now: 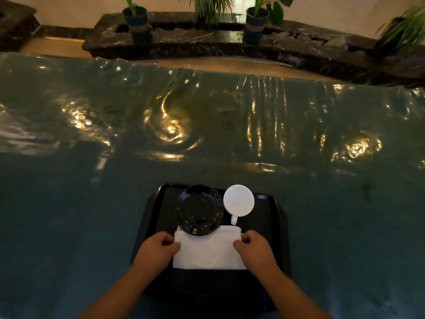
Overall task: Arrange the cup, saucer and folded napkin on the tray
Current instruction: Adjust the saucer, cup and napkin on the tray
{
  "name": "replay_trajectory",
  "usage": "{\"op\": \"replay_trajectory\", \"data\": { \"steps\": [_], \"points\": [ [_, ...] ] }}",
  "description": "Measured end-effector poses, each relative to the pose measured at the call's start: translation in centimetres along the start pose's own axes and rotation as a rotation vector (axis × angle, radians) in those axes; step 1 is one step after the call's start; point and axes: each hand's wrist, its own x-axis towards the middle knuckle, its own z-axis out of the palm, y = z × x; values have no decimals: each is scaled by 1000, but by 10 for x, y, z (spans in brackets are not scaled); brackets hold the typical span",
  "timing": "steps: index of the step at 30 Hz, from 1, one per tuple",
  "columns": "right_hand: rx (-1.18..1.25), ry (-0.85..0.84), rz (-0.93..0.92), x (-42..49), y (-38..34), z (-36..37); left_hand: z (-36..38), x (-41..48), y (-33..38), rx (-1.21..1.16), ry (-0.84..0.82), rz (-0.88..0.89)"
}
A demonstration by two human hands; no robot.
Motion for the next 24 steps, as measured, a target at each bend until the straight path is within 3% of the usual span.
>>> {"op": "replay_trajectory", "data": {
  "steps": [3,6,8,10,12,14,15,24],
  "points": [
    [66,19,13,-3,4,-2,1,-3,7,-120,-55,-57],
    [72,12,26,-1,9,-6,4,1,8,-69,-64,-49],
    [-63,39,-56,-1,14,-8,5,3,4,40,11,17],
    [-388,162,-281,-2,22,-8,5,1,-1,206,154,172],
    [-617,251,-568,-2,34,-4,8,1,-11,437,259,491],
    [-706,229,-751,-1,43,0,15,3,-21,681,223,806],
    [-739,192,-785,0,45,2,17,4,-25,761,184,874],
    [-811,146,-781,-1,47,-3,12,4,-15,812,78,775]
  ]
}}
